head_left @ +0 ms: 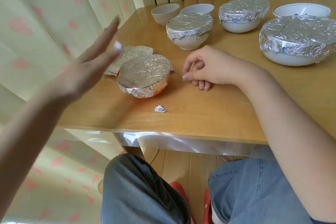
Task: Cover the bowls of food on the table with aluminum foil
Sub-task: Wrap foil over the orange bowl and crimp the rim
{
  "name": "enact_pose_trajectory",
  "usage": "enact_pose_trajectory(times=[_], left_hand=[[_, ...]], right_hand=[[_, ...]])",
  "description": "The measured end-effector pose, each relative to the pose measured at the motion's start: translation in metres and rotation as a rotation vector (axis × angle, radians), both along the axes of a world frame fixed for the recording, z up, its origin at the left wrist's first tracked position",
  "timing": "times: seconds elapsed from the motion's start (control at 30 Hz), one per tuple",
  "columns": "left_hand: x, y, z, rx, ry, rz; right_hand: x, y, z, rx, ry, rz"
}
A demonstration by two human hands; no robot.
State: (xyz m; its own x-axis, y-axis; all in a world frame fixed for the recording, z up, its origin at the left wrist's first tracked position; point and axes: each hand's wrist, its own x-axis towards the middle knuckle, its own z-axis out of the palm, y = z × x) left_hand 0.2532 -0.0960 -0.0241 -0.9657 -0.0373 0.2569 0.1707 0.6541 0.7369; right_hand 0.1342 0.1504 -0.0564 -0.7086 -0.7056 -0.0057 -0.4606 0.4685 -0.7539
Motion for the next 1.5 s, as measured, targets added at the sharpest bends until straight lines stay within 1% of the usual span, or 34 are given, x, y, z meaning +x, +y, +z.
enact_pose_trajectory(times=[0.07, 0.1, 0.13, 0.17, 0.2, 0.3, 0.37, 0.47, 0.6, 0.83, 0.9, 0.93, 1.0, 1.07, 1.17, 1.2, 1.23, 1.3, 1.43, 1.5], left_hand=[[0.007, 0.009, -0.019, 0.397, 0.109, 0.235], [0.011, 0.016, -0.03, 0.566, 0.118, 0.32], [0.012, 0.025, -0.04, 0.675, 0.112, 0.383], [0.009, 0.031, -0.047, 0.729, 0.097, 0.439], [0.005, 0.037, -0.052, 0.73, 0.082, 0.469], [-0.008, 0.059, -0.054, 0.771, 0.157, 0.509], [-0.017, 0.068, -0.054, 0.79, 0.203, 0.594], [-0.025, 0.073, -0.052, 0.746, 0.239, 0.688], [-0.033, 0.067, -0.05, 0.738, 0.233, 0.726], [-0.038, 0.057, -0.052, 0.786, 0.228, 0.649], [-0.036, 0.057, -0.053, 0.777, 0.214, 0.59], [-0.034, 0.056, -0.053, 0.756, 0.201, 0.524], [-0.025, 0.048, -0.054, 0.676, 0.199, 0.369], [-0.012, 0.031, -0.055, 0.541, 0.193, 0.202], [0.004, 0.008, -0.05, 0.134, 0.082, -0.04], [0.006, 0.003, -0.049, 0.022, 0.046, -0.087], [0.005, 0.001, -0.047, -0.047, 0.023, -0.109], [0.002, 0.001, -0.047, -0.077, 0.001, -0.097], [-0.003, -0.004, -0.048, 0.043, -0.061, -0.098], [-0.003, -0.008, -0.048, 0.033, -0.064, -0.11]], right_hand=[[-0.002, -0.007, 0.0, -0.164, 0.045, -0.153], [-0.002, -0.014, 0.001, -0.271, 0.096, -0.218], [-0.001, -0.022, 0.002, -0.362, 0.14, -0.256], [0.0, -0.031, 0.004, -0.423, 0.147, -0.266], [0.002, -0.039, 0.006, -0.453, 0.115, -0.257], [0.006, -0.062, 0.006, -0.469, -0.081, -0.216], [0.01, -0.075, 0.002, -0.47, -0.162, -0.18], [0.014, -0.086, -0.005, -0.457, -0.225, -0.142], [0.017, -0.086, -0.007, -0.484, -0.225, -0.199], [0.027, -0.083, -0.011, -0.522, -0.167, -0.257], [0.026, -0.081, -0.01, -0.513, -0.203, -0.236], [0.024, -0.079, -0.01, -0.514, -0.234, -0.222], [0.02, -0.073, -0.01, -0.527, -0.273, -0.238], [0.014, -0.067, -0.01, -0.567, -0.285, -0.271], [0.009, -0.063, -0.009, -0.641, -0.35, -0.279], [0.009, -0.063, -0.01, -0.645, -0.37, -0.268], [0.01, -0.064, -0.011, -0.636, -0.386, -0.255], [0.012, -0.067, -0.012, -0.615, -0.416, -0.239], [0.012, -0.061, -0.007, -0.639, -0.589, -0.217], [0.008, -0.051, 0.001, -0.574, -0.615, -0.258]])
